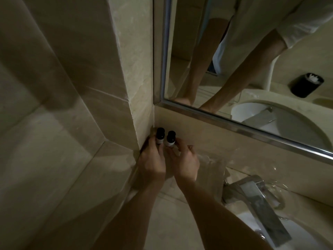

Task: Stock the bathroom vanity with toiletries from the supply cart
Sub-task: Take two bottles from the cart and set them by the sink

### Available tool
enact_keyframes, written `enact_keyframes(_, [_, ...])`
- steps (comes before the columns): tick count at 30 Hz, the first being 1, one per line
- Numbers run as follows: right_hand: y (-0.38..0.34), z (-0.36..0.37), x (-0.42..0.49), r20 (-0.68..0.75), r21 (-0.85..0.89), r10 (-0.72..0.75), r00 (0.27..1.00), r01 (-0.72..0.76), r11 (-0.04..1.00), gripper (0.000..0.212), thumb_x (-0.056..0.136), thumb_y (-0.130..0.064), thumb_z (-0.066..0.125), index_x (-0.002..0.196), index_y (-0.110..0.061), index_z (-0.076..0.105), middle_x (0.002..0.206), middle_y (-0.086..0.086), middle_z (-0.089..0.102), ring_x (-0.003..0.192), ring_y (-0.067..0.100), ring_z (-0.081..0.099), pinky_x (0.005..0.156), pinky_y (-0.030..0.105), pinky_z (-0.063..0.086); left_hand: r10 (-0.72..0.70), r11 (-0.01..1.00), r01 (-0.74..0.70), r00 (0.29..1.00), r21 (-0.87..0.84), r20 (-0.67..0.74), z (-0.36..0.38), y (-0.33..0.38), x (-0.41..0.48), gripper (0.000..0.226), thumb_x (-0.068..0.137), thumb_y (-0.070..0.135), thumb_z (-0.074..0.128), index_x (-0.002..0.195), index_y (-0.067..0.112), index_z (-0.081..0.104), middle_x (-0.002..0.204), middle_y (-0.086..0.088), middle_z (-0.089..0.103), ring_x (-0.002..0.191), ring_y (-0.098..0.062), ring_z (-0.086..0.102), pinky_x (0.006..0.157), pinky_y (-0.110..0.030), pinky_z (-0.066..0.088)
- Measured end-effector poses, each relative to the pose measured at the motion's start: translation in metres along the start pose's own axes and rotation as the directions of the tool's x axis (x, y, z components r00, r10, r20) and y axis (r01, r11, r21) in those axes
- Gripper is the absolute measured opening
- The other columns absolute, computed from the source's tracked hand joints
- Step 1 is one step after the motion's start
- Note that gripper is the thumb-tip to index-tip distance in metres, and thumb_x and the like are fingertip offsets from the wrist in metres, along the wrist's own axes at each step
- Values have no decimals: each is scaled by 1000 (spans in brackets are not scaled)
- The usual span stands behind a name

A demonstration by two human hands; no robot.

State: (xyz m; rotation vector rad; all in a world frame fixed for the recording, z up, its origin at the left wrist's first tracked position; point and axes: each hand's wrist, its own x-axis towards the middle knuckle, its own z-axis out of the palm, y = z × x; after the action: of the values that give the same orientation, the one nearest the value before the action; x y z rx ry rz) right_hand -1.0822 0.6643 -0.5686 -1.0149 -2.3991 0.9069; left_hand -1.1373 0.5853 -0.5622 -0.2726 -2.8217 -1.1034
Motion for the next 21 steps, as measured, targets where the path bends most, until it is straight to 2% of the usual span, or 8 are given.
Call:
enact_keyframes(10, [-1,2,0,-30,-51,-60,998,59,997,37,95,-54,59,128,-37,63,101,-3,71,101,18,60,72,28,48,16,1000,-17,1000,-24,-27,3,0,-1,30,97,30,63,122,13,65,99,-14,73,87,-34,72,69,-40,54])
enact_keyframes(17, [2,4,2,-27,-59,-88,996,86,995,37,97,-54,56,130,-37,60,104,-5,71,102,16,58,72,28,48,78,997,-79,996,-23,-44,3,-4,-3,39,98,39,54,126,13,63,104,-12,73,90,-29,72,74,-37,55])
enact_keyframes(21, [-3,-2,0,-13,-5,-64,998,64,998,39,97,-52,56,133,-36,61,106,-3,71,104,18,58,74,27,45,86,995,-88,996,-56,-37,2,-6,-4,40,98,37,60,131,14,61,111,-11,72,95,-30,72,77,-36,54])
